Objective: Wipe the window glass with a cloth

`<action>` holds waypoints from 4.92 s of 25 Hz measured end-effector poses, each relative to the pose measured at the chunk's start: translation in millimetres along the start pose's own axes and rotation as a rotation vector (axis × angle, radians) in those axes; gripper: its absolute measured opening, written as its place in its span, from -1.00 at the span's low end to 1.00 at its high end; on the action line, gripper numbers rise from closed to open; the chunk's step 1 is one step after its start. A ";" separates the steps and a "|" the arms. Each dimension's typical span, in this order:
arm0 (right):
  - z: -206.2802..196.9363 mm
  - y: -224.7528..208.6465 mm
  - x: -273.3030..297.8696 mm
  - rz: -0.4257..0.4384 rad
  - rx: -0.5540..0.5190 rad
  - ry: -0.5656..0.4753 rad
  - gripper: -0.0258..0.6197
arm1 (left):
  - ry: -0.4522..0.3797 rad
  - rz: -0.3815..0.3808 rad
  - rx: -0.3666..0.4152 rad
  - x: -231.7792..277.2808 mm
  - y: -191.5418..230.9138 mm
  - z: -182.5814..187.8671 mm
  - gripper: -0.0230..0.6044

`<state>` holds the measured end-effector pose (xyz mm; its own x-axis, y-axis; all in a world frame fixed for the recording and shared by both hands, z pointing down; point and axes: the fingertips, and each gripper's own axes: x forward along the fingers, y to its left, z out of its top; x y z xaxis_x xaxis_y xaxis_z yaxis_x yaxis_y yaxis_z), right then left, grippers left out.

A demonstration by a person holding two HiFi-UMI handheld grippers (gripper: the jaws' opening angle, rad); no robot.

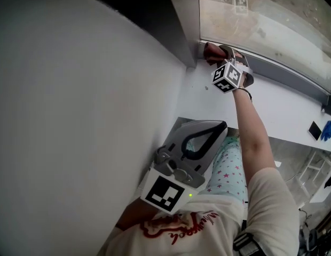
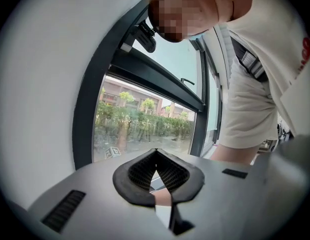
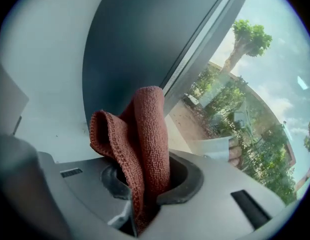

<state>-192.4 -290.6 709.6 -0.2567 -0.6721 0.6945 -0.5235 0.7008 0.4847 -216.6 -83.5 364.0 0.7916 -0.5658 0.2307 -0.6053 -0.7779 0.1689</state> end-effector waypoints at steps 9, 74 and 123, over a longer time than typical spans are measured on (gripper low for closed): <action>64.5 -95.5 -194.6 -0.186 0.374 -0.255 -0.64 | -0.086 -0.051 0.121 16.9 -17.1 65.0 -0.87; -76.1 54.8 -932.9 -0.465 0.697 -0.795 -0.65 | -0.310 -0.083 0.157 -157.2 -514.1 124.1 -0.87; -85.8 128.6 -1005.4 -0.351 0.675 -0.828 -0.65 | -0.337 -0.085 0.081 -199.0 -637.5 101.9 -0.87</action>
<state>68.1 495.8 119.3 -0.3374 -0.9346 -0.1130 -0.9412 0.3371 0.0221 20.3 497.2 112.8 0.8300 -0.5463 -0.1127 -0.5383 -0.8374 0.0945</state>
